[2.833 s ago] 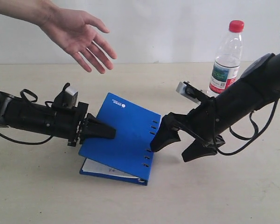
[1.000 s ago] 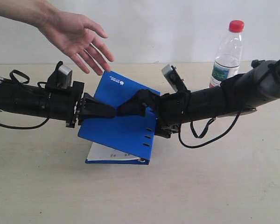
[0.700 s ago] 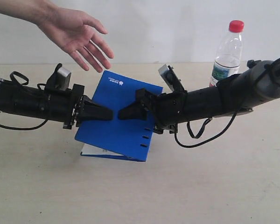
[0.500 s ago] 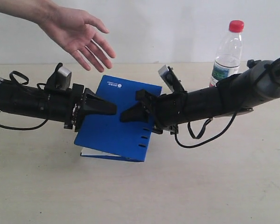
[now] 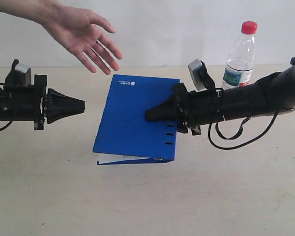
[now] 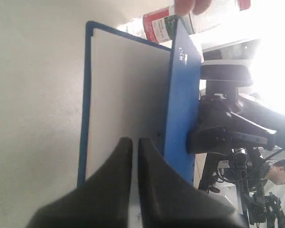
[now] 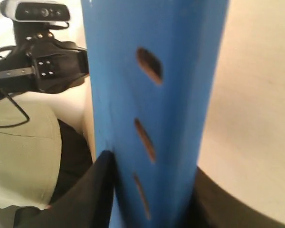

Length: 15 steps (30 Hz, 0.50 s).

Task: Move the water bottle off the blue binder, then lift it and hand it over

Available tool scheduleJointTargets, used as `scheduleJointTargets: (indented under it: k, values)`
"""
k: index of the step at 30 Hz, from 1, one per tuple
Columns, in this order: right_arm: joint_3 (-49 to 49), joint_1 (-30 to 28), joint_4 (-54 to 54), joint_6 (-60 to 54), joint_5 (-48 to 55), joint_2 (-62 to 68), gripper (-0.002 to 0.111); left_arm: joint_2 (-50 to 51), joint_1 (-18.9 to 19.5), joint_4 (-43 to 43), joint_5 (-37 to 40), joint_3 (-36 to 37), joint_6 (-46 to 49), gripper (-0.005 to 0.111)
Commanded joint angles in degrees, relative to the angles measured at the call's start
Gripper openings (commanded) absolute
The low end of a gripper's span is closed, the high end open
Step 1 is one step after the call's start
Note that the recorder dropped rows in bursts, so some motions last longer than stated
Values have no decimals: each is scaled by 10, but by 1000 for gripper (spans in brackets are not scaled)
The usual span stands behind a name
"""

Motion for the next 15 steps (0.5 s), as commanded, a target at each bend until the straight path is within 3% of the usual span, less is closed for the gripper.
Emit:
scheduleJointTargets:
  k: [1,6,15]
  values:
    - [-2,-4,31,-17,29,-59,0,-40,1,-43,8,42,60,4]
    - [-2,-4,59,-16,29,-131,0,-103,1,-78,8,100,130,4]
    - [-2,11,77,0,-82,-167,0,-212,1,-85,8,203,208,4]
